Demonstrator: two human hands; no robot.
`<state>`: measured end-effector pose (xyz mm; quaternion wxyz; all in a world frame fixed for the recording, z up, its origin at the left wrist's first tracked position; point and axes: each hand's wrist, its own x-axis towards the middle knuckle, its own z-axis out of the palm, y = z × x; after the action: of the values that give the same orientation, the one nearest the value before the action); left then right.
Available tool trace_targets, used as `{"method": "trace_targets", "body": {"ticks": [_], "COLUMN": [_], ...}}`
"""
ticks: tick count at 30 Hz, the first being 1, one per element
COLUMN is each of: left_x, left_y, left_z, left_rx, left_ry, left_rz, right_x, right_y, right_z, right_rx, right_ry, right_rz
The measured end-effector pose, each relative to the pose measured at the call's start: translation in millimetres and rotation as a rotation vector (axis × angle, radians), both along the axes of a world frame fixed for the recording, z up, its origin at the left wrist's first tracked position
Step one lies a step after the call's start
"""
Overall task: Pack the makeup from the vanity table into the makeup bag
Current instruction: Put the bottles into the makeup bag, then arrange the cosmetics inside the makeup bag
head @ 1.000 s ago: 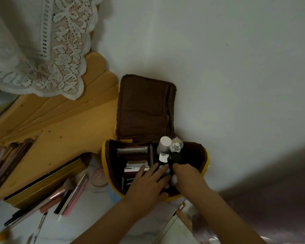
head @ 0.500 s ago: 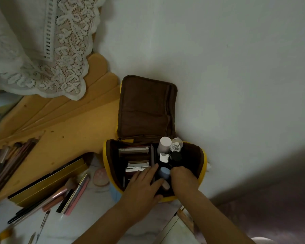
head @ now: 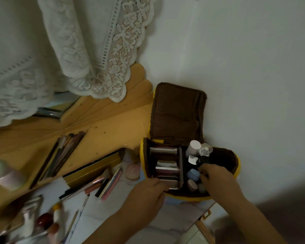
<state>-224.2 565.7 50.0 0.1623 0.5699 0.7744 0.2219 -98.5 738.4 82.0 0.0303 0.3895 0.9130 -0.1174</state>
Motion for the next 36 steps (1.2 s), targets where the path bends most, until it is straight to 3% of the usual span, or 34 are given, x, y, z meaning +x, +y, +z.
{"method": "trace_targets", "body": {"ticks": [4, 11, 16, 21, 29, 36], "left_x": [-11, -33, -48, -72, -120, -140], "left_y": [-41, -121, -170, -216, -263, -248], "left_z": [3, -5, 2, 24, 44, 36], "left_rx": [-0.06, -0.202, -0.239, -0.141, -0.065, -0.078], "left_ry": [-0.012, -0.034, -0.025, 0.017, 0.063, -0.01], "left_rz": [0.136, 0.373, 0.501, 0.643, 0.844, 0.782], "right_x": [0, -32, -73, -125, -229, -296], "right_y": [-30, -95, -136, -178, -223, -244], "right_z": [8, -27, -33, -25, -12, -13], "right_rx": [-0.13, -0.256, -0.336, -0.336, -0.363, -0.265], "right_ry": [0.155, 0.186, 0.017, 0.038, 0.177, 0.161], "right_rz": [0.109, 0.314, 0.554, 0.623, 0.432, 0.218]}}
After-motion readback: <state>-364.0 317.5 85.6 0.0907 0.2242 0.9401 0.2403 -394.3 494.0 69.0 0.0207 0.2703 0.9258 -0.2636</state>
